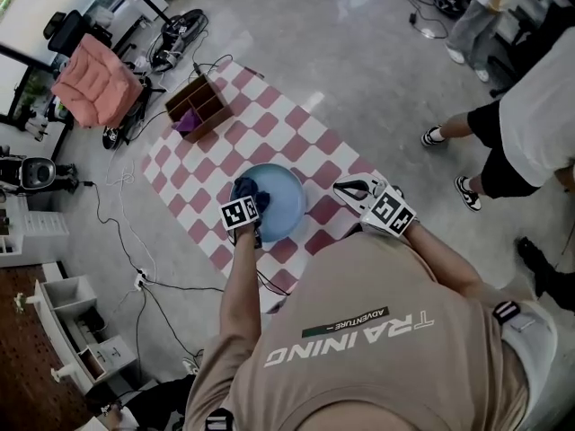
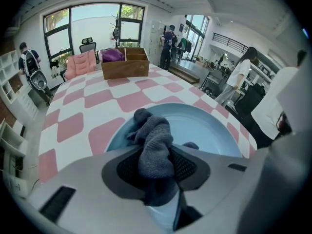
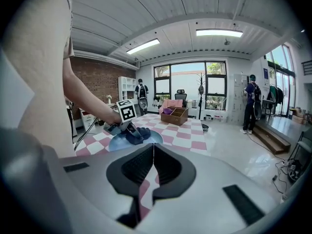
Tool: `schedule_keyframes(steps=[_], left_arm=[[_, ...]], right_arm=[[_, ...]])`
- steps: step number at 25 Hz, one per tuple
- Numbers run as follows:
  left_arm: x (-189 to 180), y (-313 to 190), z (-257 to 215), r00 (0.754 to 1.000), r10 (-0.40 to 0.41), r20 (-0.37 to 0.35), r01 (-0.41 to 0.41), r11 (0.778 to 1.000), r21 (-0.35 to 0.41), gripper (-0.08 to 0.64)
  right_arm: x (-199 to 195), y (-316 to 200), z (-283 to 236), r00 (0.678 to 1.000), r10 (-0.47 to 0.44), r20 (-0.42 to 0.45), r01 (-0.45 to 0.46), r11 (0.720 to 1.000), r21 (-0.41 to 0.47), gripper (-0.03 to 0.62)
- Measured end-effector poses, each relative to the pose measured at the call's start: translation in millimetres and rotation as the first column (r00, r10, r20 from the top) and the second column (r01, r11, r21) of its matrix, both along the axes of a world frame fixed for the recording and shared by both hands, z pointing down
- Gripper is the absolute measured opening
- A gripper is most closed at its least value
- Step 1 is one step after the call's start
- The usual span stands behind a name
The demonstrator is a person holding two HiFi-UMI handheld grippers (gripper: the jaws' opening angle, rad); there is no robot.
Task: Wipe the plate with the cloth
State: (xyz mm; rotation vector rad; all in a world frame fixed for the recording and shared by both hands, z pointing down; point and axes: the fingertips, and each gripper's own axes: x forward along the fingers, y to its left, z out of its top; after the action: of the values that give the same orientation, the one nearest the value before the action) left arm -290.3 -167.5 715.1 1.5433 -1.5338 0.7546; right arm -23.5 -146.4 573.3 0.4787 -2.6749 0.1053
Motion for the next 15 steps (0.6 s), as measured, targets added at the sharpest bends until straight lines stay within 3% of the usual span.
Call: schedule_keyframes(steps=[6,15], left_arm=[[10.1,20.0,2.9,0.996,-0.024,-0.087,0.016,0.995,-0.095,0.147],[36.2,55.5,2.0,0.996,0.05,-0.073,-0.062,0.985,-0.16,0.147]], right_arm=[[-11.7,3.4,0.0,0.998,-0.057,0.021,0.057,0.998,-0.006,0.018],[-25.9,15.6,1.6,0.988,-0.146,0.049,0.147,0.989,-0.017,0.018]])
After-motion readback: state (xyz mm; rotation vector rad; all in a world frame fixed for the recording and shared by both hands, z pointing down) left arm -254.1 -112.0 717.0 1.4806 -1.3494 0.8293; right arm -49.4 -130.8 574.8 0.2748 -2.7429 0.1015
